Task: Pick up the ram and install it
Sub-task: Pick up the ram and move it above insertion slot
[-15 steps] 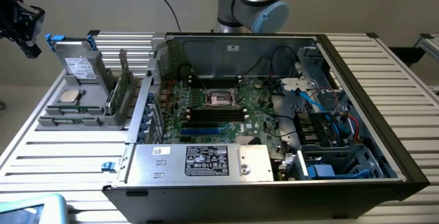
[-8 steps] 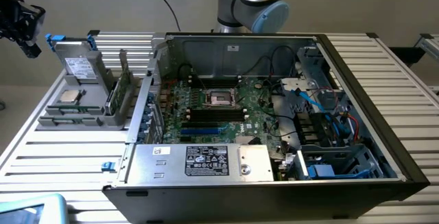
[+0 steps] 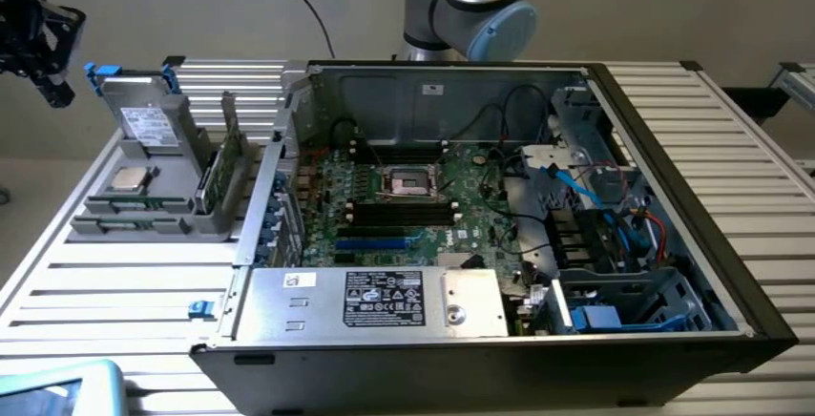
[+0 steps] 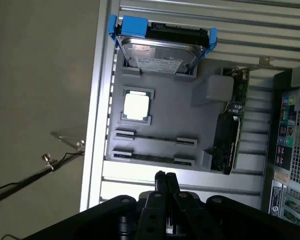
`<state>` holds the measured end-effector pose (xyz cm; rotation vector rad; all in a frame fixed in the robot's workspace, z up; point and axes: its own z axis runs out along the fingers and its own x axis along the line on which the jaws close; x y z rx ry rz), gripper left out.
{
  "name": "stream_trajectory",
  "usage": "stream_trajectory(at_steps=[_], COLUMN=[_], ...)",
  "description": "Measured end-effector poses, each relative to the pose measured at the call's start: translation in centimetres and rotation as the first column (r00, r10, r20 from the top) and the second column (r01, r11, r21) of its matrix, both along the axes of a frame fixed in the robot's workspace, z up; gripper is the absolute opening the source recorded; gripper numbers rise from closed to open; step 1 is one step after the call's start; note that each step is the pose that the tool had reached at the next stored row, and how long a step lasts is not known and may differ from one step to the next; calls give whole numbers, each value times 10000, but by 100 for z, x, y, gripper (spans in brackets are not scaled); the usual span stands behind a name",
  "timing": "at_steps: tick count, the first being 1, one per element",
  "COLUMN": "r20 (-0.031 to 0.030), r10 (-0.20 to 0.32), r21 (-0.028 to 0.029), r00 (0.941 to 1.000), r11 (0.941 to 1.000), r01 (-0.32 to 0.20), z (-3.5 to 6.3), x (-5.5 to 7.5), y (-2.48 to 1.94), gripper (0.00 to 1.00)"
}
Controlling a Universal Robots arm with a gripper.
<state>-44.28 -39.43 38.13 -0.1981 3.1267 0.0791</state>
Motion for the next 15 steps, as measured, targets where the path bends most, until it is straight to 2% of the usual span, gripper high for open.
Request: stream_trajectory(at_steps=[4,7,10,13,15], r20=[0,0,0,0,-4], r10=[729,1266,1799,2341,2554], r21=[-1,-1,-1,-1,-1], r00=[9973,9920,9837,9722,9668], r11=[9973,9920,9837,9722,9668], r01=[-729,-1266,-1799,-2341,-2554], z=[0,0,0,0,1], x=[0,0,0,1,14], y=[0,0,0,0,0], gripper=[11,11,11,11,11])
